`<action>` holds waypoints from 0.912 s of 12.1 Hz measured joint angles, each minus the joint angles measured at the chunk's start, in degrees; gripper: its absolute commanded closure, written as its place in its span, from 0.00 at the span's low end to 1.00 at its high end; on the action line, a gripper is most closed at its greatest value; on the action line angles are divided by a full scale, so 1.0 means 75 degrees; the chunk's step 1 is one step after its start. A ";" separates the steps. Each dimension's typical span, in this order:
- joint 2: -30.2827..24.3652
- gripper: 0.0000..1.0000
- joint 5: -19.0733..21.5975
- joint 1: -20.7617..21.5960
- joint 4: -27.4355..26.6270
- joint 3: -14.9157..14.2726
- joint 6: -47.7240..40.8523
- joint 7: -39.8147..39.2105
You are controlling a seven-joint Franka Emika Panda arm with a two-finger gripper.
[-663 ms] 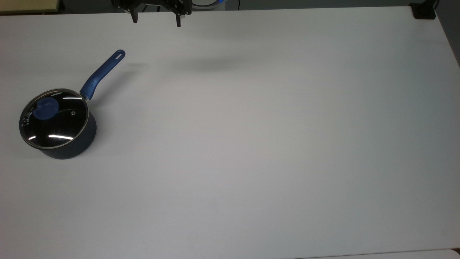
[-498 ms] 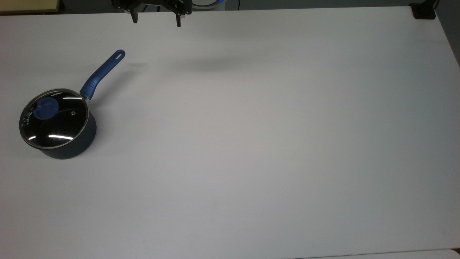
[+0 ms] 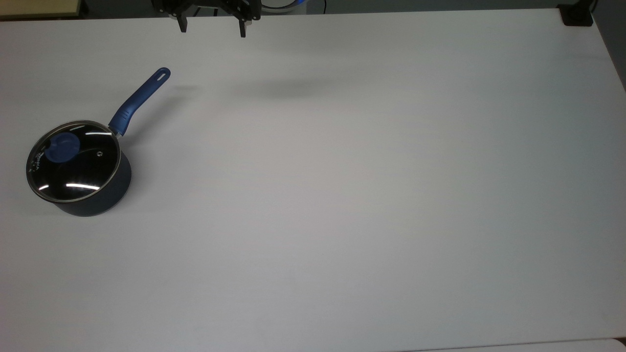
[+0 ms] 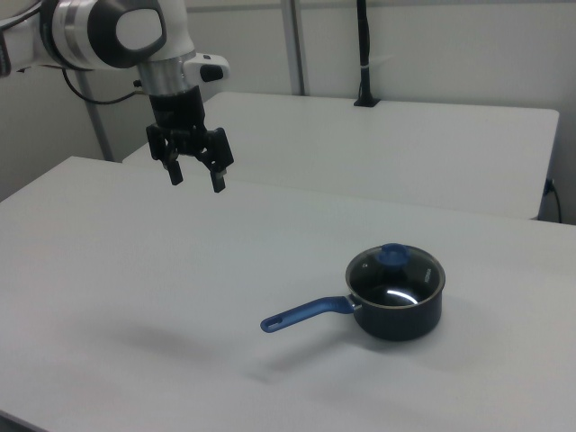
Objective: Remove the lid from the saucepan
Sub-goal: 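Move the gripper toward the saucepan lid's blue knob, then lower the open gripper over the blue knob of the glass lid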
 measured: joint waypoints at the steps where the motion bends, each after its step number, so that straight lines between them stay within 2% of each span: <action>1: 0.0021 0.00 0.0000 -0.0001 -0.0005 0.0000 0.0168 0.0000; 3: 0.0140 0.00 0.0000 -0.0137 0.0002 -0.0008 0.0576 0.0000; 8: 0.1002 0.00 0.0003 -0.1498 0.0358 -0.0054 0.1812 -0.0070; 11: 0.1817 0.00 0.0146 -0.2183 0.0995 -0.0062 0.1927 -0.0997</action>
